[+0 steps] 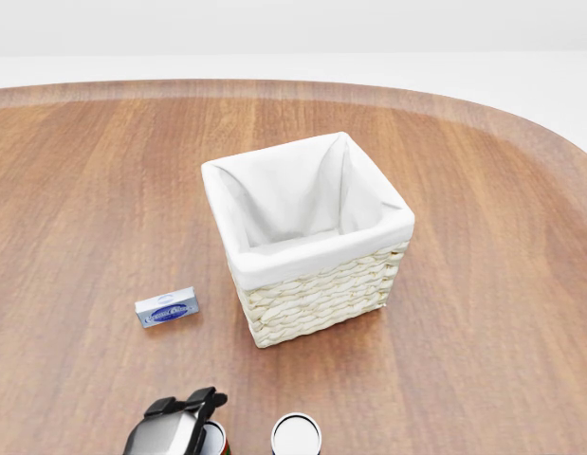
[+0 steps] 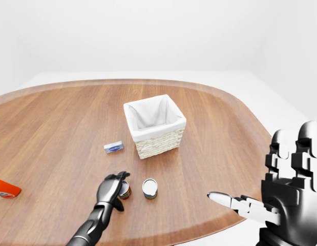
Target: Pick up the tomato sauce, and put it in the basket.
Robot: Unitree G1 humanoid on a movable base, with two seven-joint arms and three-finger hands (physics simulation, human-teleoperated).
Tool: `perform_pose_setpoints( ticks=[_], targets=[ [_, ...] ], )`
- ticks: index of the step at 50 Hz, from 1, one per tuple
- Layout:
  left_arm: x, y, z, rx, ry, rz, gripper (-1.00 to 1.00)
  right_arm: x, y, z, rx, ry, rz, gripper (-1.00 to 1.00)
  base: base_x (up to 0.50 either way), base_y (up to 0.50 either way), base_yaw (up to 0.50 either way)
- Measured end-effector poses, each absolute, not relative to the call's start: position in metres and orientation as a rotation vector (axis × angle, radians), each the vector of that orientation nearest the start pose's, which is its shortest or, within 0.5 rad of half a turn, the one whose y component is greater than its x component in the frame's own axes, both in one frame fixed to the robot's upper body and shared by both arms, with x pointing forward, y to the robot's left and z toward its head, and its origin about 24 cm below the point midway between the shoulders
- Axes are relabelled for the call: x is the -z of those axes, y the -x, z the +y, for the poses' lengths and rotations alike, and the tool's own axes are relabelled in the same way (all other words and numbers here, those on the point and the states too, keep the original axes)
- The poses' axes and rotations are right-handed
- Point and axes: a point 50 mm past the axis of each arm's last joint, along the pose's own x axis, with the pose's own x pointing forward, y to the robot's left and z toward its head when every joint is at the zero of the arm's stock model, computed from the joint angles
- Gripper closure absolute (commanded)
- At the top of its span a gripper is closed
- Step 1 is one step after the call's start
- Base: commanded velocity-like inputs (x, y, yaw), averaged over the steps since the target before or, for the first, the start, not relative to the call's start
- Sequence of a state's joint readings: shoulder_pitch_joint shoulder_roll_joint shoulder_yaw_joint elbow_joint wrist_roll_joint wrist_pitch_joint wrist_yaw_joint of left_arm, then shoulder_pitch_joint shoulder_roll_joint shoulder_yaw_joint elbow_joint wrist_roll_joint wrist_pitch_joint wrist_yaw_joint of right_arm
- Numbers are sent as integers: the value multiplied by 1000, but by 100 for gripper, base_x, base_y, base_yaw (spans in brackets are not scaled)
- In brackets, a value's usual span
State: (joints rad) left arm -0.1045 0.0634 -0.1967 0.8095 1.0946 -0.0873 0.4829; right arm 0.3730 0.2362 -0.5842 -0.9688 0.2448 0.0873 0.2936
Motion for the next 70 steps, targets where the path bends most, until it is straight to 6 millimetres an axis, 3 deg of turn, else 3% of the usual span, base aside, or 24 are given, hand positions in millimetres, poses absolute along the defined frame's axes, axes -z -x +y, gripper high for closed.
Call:
perform_pose_setpoints(
  ticks=[20, 29, 50, 62, 70],
  targets=[
    [83, -221, 133, 173, -1186, 194, 100, -168, -116, -233, 336, 44, -504, -100, 0, 0, 0],
    [65, -220, 131, 144, -1115, 155, 100, -167, -117, -233, 335, 41, -495, -100, 0, 0, 0],
    [-49, -229, 125, 35, -857, -169, 100, -163, -119, -232, 331, 35, -478, -100, 0, 0, 0],
    [-128, -262, 116, -24, -815, -335, 100, -163, -119, -232, 330, 37, -477, -100, 0, 0, 0],
    [-192, -292, 94, -18, -841, -549, 100, -165, -118, -232, 331, 39, -484, -100, 0, 0, 0]
  ],
)
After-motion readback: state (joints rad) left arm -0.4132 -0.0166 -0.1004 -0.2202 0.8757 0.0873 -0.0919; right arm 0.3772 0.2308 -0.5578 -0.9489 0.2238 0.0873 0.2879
